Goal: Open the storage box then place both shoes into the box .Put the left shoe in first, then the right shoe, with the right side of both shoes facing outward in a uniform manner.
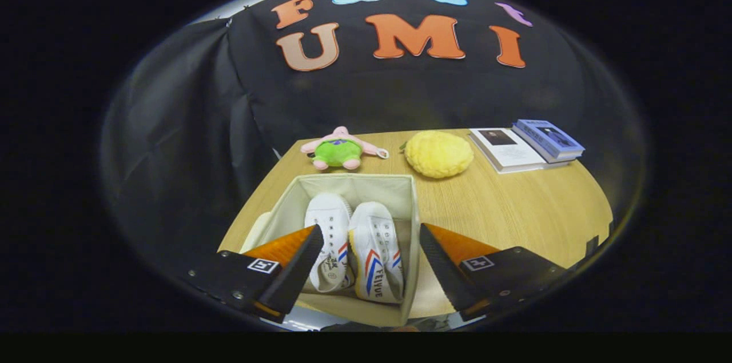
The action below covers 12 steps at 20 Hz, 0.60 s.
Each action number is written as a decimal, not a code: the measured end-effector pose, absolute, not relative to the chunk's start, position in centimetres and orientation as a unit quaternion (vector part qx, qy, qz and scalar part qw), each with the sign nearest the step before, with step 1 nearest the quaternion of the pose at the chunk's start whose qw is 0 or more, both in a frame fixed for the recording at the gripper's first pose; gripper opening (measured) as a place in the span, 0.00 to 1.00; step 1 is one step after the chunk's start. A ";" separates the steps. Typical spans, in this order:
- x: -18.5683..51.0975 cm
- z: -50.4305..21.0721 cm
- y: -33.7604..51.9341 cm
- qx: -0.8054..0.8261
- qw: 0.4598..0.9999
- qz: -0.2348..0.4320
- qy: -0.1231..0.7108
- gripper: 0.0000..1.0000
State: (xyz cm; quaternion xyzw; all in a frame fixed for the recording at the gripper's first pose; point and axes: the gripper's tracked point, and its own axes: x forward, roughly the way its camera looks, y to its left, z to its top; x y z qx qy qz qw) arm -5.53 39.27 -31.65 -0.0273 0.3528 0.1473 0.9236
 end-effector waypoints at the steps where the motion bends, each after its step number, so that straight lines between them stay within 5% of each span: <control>1: -4.9 -30.7 38.9 -0.031 0.928 0.145 0.341 1.00; 12: 0.6 -17.1 32.3 -0.025 0.968 0.114 0.221 0.99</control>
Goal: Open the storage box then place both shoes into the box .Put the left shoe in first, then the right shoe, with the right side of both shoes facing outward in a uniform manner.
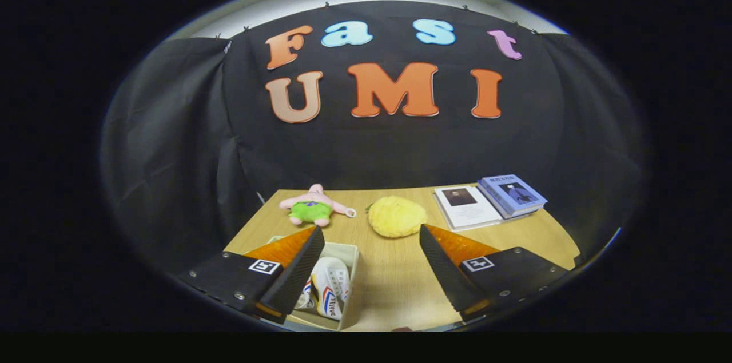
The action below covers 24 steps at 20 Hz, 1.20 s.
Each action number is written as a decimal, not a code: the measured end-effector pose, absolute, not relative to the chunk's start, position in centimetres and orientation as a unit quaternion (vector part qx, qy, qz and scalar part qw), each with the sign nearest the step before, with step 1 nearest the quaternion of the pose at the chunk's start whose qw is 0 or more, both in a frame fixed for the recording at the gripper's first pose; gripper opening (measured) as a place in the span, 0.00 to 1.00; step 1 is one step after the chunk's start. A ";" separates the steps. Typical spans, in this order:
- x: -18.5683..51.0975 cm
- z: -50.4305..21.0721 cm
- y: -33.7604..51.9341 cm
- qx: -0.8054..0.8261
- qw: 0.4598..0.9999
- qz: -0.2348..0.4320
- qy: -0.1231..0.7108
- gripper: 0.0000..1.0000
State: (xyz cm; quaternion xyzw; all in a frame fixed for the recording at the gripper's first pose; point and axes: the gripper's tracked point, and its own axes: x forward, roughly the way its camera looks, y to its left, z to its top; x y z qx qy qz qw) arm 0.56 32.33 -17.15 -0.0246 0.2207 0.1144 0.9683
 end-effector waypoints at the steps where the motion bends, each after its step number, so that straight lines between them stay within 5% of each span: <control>1: 0.8 -15.7 31.6 -0.024 0.971 0.117 0.207 0.99; 13: -0.2 -3.8 19.6 -0.003 0.995 0.055 0.085 0.99; 24: 0.7 -3.0 14.1 -0.005 0.996 0.038 0.078 0.99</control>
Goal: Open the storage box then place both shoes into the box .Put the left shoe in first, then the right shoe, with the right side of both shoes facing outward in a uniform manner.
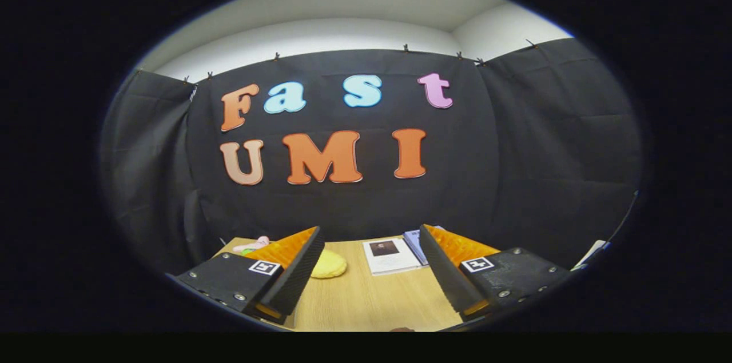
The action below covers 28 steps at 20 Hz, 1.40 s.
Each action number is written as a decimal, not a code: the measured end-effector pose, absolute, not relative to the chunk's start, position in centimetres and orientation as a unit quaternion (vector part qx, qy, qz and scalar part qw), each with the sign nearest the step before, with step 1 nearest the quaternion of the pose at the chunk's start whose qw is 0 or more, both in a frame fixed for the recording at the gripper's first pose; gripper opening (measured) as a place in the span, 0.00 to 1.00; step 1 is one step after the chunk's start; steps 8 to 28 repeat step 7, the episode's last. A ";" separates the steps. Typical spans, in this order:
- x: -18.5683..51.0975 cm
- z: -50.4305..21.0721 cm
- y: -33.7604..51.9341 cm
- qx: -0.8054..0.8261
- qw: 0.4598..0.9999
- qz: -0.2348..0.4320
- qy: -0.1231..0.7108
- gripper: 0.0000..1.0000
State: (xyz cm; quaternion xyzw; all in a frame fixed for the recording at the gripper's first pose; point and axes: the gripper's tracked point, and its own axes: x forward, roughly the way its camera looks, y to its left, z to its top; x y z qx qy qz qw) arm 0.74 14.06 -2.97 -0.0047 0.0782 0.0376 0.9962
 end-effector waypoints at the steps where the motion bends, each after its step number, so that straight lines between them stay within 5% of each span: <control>1: 0.9 -2.8 13.8 -0.007 0.996 0.042 0.077 0.99; 28: 2.1 -2.9 11.9 0.001 0.996 0.036 0.084 0.99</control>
